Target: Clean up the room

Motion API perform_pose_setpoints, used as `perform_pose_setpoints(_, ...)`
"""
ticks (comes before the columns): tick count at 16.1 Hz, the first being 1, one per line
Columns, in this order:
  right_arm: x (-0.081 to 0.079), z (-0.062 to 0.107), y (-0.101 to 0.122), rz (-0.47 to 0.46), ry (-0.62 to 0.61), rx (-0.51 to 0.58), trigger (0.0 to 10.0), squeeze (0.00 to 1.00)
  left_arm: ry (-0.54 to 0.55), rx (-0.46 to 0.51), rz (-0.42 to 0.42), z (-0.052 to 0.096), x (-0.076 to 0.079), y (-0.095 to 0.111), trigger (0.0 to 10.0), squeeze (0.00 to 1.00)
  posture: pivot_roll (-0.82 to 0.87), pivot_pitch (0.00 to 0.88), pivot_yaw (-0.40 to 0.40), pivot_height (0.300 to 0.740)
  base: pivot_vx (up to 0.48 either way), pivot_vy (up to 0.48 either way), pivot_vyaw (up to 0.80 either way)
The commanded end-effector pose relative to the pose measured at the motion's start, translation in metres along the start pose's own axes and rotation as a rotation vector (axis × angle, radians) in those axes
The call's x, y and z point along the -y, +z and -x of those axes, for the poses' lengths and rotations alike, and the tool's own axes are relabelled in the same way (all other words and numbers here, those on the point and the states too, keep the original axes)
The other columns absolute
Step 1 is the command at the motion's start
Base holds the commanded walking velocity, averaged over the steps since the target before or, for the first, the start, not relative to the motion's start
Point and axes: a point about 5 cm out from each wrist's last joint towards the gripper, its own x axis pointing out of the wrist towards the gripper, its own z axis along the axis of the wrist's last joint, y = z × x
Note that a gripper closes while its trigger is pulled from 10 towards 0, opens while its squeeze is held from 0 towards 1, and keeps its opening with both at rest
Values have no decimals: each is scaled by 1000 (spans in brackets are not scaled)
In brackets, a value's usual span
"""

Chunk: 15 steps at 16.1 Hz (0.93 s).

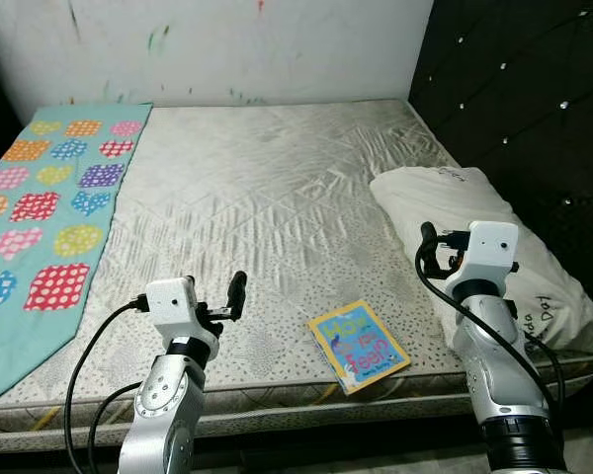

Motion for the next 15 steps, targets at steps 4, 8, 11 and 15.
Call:
perform_pose_setpoints(4,0,-1,1,4,5,2,10000,0,-7,14,5,2,1,4,10000,0,-60,0,-1,740,141,0,0)
perform_pose_setpoints(8,0,-1,1,4,4,2,10000,0,-12,13,4,2,1,4,10000,0,-61,0,0,740,216,0,0)
perform_pose_setpoints(11,0,-1,1,5,3,1,10000,0,-13,12,4,2,1,4,10000,0,-61,0,0,740,0,0,0)
perform_pose_setpoints(15,0,0,0,6,6,-1,10000,0,52,9,9,2,-3,2,10000,0,-61,0,-1,740,0,0,0)
